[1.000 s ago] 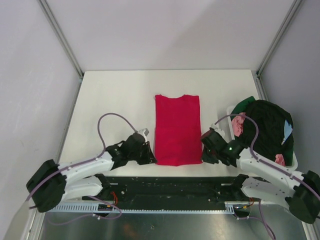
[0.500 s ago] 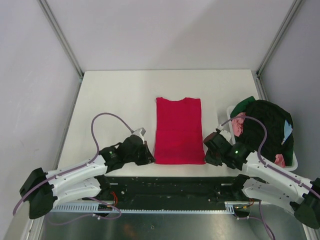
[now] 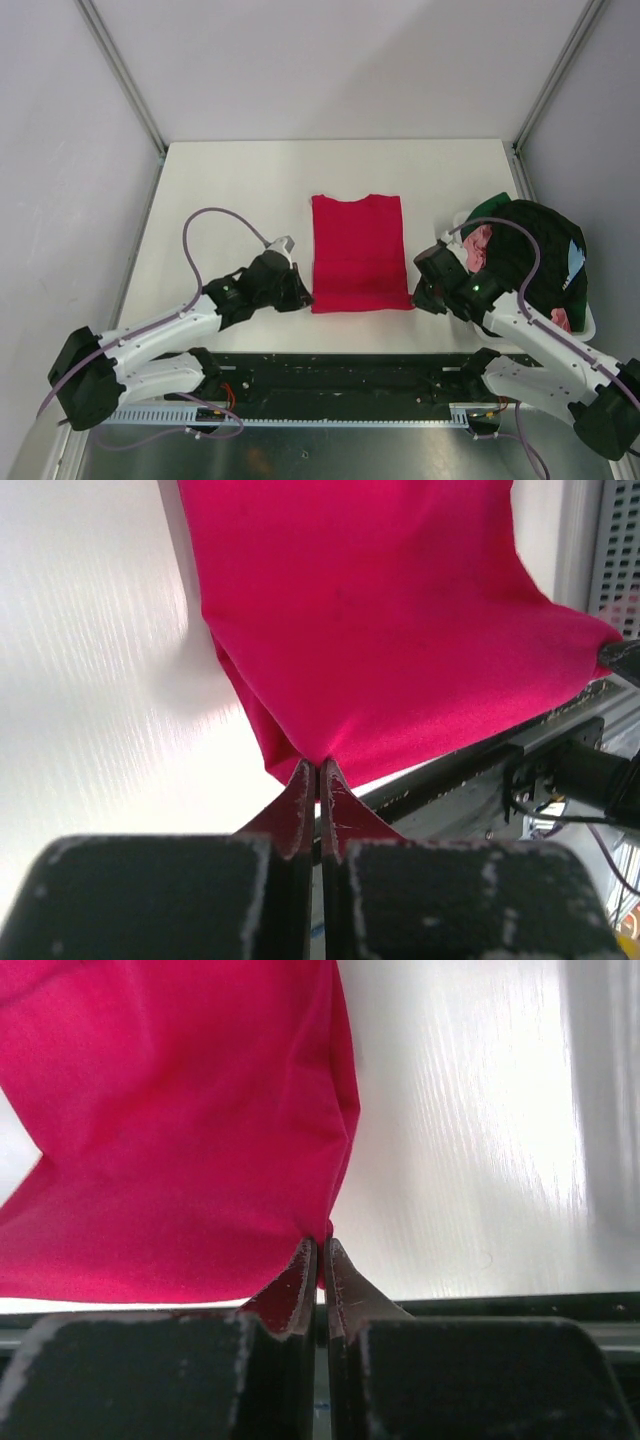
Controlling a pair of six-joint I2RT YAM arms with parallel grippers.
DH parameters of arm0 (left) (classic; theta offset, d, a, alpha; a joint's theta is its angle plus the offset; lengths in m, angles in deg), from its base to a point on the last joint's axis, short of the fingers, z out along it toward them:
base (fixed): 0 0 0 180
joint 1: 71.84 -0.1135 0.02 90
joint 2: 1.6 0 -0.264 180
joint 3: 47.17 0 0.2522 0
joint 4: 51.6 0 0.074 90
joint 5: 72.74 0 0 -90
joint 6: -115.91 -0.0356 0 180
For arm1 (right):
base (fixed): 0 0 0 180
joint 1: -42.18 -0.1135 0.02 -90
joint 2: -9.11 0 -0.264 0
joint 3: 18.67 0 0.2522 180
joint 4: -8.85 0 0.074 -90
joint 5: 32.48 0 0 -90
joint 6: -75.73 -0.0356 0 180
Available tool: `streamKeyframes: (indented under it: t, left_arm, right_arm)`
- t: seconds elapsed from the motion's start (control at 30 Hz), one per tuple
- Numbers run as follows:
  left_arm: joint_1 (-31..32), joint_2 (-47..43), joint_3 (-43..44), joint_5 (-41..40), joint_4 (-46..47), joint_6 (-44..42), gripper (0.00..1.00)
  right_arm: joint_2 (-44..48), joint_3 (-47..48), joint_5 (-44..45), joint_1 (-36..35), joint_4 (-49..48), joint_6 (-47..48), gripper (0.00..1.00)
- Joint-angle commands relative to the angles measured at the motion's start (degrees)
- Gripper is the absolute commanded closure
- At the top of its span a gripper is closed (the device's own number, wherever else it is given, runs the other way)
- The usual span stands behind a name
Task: Fold and stack the t-shirts
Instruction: Fold the long partially folded tshirt into a neat square
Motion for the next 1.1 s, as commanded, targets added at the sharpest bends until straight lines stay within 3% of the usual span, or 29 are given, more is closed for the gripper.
streamKeyframes:
  t: [0.0, 0.4, 0.67, 1.07]
  left_arm:
    - [-3.4, 1.4, 4.9, -0.9, 0.0, -4.7, 1.0]
    - [-11.2, 11.8, 15.5, 2.8, 0.3, -12.2, 1.0]
    - [-17.6, 28.0, 33.2, 7.6, 0.3, -16.3, 1.0]
    - [-24.7, 46.7, 51.7, 13.1, 0.3, -17.7, 1.0]
  right_arm:
    - [-2.9, 4.9, 1.2, 2.6, -2.9, 5.0, 1.0]
    - [-13.3, 11.7, -2.4, 11.5, -10.9, 13.0, 1.0]
    - [-27.1, 22.5, -6.2, 18.4, -17.9, 17.5, 1.0]
    - [-46.5, 35.7, -12.6, 25.6, -26.4, 20.3, 1.0]
